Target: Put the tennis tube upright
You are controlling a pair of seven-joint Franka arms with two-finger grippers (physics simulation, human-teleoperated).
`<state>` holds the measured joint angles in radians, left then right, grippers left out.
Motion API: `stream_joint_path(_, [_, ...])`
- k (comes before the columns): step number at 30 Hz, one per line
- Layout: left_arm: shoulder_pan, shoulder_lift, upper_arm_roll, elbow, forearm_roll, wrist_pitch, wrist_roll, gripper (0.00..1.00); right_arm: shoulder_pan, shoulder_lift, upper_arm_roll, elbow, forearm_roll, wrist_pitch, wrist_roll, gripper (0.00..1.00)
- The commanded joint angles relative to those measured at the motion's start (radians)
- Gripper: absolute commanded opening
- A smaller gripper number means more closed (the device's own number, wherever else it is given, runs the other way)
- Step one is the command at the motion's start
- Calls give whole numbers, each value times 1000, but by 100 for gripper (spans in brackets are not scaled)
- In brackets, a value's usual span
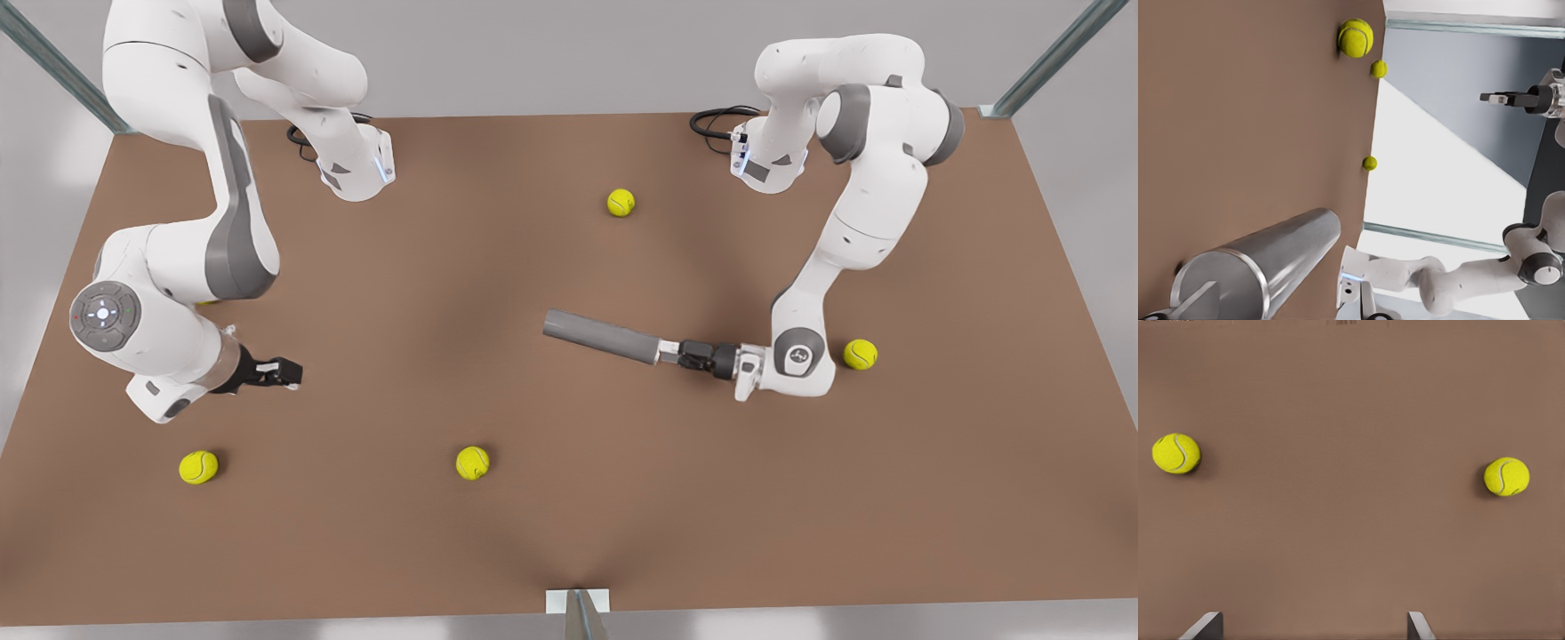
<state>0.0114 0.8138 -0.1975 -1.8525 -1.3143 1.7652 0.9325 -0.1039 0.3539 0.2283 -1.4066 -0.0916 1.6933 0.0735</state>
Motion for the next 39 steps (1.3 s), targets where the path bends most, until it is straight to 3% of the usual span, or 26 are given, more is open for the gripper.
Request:
stream_joint_path(1, [-4, -1, 0, -2, -19, 0, 181, 90, -11, -3, 0, 1, -2, -6, 17, 100])
stream_joint_path(4, [-10, -1, -2, -8, -20, 3, 181, 83, -37, -7, 0, 0, 1, -7, 15, 100])
stream_joint_path(13, [-22, -1, -29, -19, -23, 39, 229, 82, -27, -6, 3, 0, 1, -29, 15, 100])
stream_joint_path(20, [-25, -1, -30, -39, -23, 49, 266, 59, -39, -7, 2, 1, 3, -29, 15, 100])
stream_joint_path(27, [-25, 2, -45, -43, -25, 59, 267, 59, -43, -7, 2, 1, 4, -37, 15, 100])
stream_joint_path(31, [-25, 7, -45, -43, -23, 60, 267, 48, -37, -4, 3, 1, 6, -37, 17, 100])
stream_joint_path(39, [-25, 18, -45, -43, -22, 54, 282, 36, -42, -4, 3, 1, 6, -37, 17, 100])
